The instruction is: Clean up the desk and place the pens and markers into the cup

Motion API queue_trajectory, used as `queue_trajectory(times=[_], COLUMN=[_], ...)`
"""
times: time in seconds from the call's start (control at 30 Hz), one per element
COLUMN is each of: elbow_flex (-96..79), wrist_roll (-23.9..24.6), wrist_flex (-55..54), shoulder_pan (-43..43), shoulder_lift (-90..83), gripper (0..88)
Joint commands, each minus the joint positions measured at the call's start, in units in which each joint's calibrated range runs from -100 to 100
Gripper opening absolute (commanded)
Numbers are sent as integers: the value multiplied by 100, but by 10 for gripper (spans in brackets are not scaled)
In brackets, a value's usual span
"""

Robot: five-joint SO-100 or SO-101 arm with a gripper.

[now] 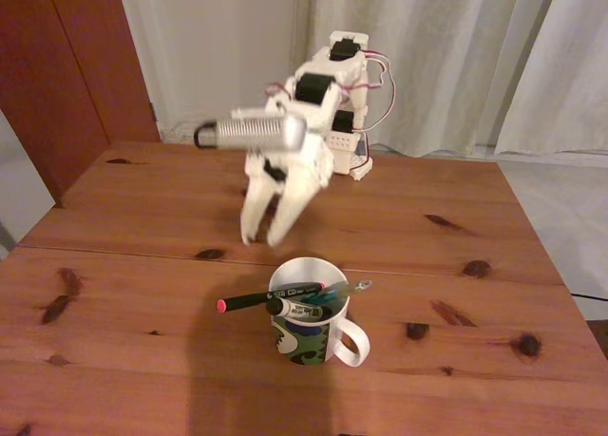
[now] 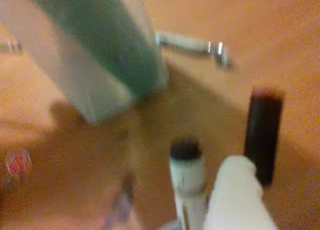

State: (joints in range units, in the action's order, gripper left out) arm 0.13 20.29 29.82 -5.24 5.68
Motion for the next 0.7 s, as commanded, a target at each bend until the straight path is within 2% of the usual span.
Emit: queue_trajectory(times=[0.0,0.07,0.47,0.67], elbow_flex=[-247,-752,-5477,-7208], wrist_roll=[-28,-28,-28,-28], wrist_flex=[-62,-62,-62,-62], shoulder_pan=[54,70,1341,1751], shoulder_lift=[-911,-1341,-4726,-5909], gripper=[53,0,12,12])
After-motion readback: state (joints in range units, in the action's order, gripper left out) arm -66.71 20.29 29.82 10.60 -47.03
